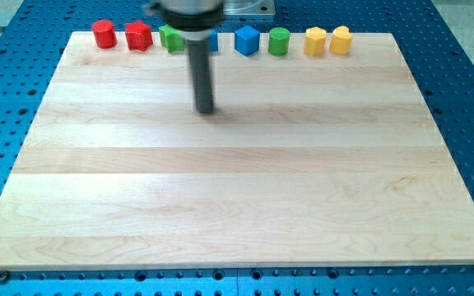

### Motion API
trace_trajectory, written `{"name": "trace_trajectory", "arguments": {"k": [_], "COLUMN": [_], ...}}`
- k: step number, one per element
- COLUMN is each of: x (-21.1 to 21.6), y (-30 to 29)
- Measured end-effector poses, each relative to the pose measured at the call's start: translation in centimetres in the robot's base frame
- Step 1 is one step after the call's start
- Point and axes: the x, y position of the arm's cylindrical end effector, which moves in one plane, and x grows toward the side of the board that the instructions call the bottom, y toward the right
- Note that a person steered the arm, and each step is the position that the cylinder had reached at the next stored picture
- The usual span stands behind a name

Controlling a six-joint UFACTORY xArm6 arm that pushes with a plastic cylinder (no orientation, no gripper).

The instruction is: Move the yellow blocks to the center of the board

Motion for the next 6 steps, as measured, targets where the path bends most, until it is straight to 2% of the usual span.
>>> {"name": "trace_trajectory", "arguments": {"k": [2, 3, 4, 6], "x": [-1.7, -4.5, -9.7, -14.3], "y": [18.7, 24.7, 26.0, 25.9]}}
